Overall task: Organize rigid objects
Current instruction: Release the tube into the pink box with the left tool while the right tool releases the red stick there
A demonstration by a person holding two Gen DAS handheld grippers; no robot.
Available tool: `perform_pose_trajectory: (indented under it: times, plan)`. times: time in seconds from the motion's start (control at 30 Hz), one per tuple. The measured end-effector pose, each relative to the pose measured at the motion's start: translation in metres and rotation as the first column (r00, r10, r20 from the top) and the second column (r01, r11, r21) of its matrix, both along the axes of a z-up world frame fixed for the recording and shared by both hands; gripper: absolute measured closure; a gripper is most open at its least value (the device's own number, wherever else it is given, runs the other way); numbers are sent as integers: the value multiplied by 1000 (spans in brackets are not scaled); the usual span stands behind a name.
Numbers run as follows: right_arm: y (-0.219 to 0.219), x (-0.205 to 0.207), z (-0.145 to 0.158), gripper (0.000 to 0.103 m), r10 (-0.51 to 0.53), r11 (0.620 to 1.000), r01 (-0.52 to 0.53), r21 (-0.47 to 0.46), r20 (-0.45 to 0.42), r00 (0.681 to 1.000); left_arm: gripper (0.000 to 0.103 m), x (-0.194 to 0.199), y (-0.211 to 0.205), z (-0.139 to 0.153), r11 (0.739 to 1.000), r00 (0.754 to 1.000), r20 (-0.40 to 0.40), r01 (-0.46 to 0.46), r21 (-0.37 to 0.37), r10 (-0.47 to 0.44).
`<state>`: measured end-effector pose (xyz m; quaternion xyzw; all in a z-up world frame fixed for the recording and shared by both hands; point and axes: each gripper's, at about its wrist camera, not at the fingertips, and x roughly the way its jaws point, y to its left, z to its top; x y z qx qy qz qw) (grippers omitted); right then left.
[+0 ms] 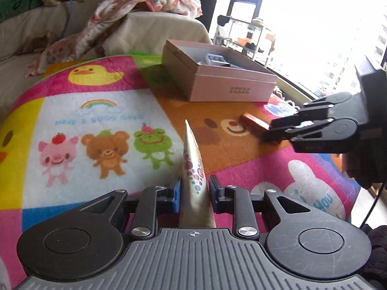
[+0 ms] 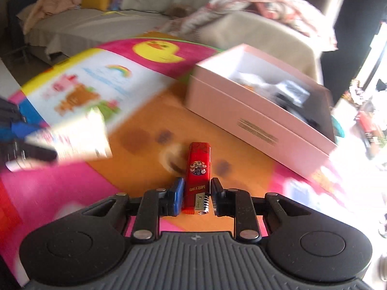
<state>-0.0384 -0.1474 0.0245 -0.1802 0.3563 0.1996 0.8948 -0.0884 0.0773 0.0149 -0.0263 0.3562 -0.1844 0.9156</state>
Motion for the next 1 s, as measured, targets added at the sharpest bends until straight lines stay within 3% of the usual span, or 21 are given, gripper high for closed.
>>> perform_pose_trajectory:
  times: [0.03,0.1,0.17,0.3,0.4,0.47,0.57,0.6,0.73,0.8,0.83,0.87,1.0]
  plan:
    - [-7,-3,-2,78,-11,1000,11,-3,16,1000,76,2,-4,0,1000,1000,2,0,3,0]
    - [-19,-8,-5,66,-44,999,44,-5,57,997,76,16,-11,0,1000,1000,13,-4,21,4]
    - [-26,-10,-9,41,-77,997,78,-6,100,992,76,27,-21,0,999,999,33,-6,48,5]
    - [-35,-11,-12,35,-92,996,94,-9,135,987,76,52,-40,0,998,998,66,-7,59,3]
    - [-37,-6,-17,33,-161,977,187,-103,220,962,77,64,-45,1,999,992,118,-38,-8,38]
    - [-43,0,-19,30,-224,961,255,-110,238,945,75,72,-46,-1,998,995,83,-44,-35,47]
    - [-56,2,-14,29,-288,957,291,4,159,944,71,70,-52,-9,1000,999,34,-1,-4,2]
    - [-60,3,-14,29,-301,954,298,40,130,945,71,65,-53,-10,1000,998,56,7,10,-8]
    - [-75,8,-15,24,-385,910,376,176,18,923,70,60,-57,-11,1000,998,53,17,21,-18]
    - [-80,11,-17,23,-398,884,398,247,-52,916,61,60,-58,-12,1000,998,51,27,10,-27]
    - [-79,12,-17,14,-384,881,389,271,-73,920,60,59,-59,-12,999,998,55,35,15,-36]
    - [-76,12,-18,7,-364,882,372,290,-81,928,60,58,-61,-12,999,997,62,38,27,-40]
    - [-48,13,-20,7,-306,915,310,259,-57,950,60,50,-69,-13,995,995,89,44,88,-52]
